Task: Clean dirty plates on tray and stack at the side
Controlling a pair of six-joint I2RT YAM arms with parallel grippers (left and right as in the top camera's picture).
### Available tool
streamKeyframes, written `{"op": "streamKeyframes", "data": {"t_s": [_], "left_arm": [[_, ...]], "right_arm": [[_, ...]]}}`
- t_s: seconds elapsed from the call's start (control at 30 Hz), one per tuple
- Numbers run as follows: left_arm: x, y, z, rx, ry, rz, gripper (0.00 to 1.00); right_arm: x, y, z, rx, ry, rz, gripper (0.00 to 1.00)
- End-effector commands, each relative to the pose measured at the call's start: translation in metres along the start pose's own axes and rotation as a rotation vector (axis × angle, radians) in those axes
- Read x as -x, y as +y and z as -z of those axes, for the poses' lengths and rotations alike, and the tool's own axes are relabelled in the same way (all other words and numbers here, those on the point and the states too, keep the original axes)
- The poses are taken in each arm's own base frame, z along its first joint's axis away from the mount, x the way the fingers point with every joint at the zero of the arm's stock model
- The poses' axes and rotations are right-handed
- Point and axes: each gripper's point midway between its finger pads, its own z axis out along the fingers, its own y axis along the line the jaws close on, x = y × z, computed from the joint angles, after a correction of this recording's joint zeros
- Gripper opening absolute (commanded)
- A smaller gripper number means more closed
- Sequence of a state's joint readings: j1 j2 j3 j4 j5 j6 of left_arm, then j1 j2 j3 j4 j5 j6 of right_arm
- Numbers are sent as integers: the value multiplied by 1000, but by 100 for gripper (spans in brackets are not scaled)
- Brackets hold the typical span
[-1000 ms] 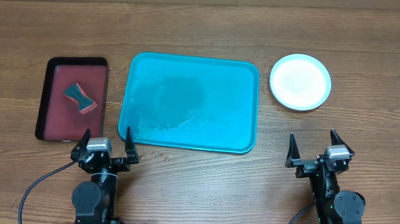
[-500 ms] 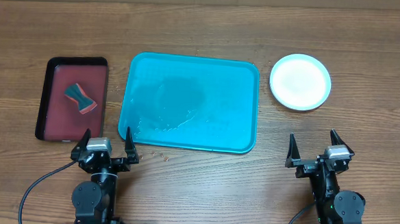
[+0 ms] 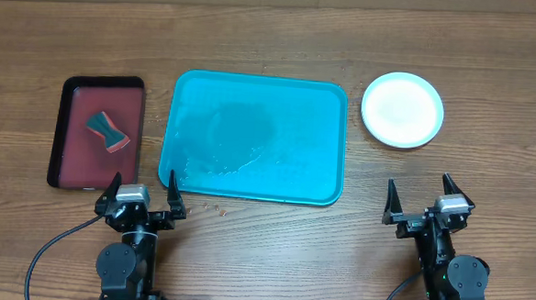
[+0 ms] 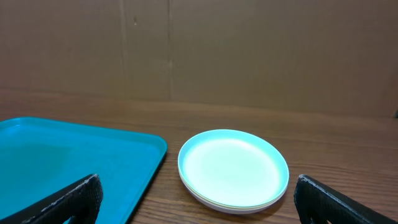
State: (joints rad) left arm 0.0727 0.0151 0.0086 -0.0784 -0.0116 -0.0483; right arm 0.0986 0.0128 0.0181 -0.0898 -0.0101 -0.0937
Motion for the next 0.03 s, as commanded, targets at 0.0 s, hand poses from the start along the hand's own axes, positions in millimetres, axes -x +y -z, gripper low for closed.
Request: {"op": "streamKeyframes", "data": {"t_s": [0.0], "left_arm": [[1,0,0,0,-9,-19,100]], "right_arm": [[-1,-3,0,-14,-6,5,100]]}}
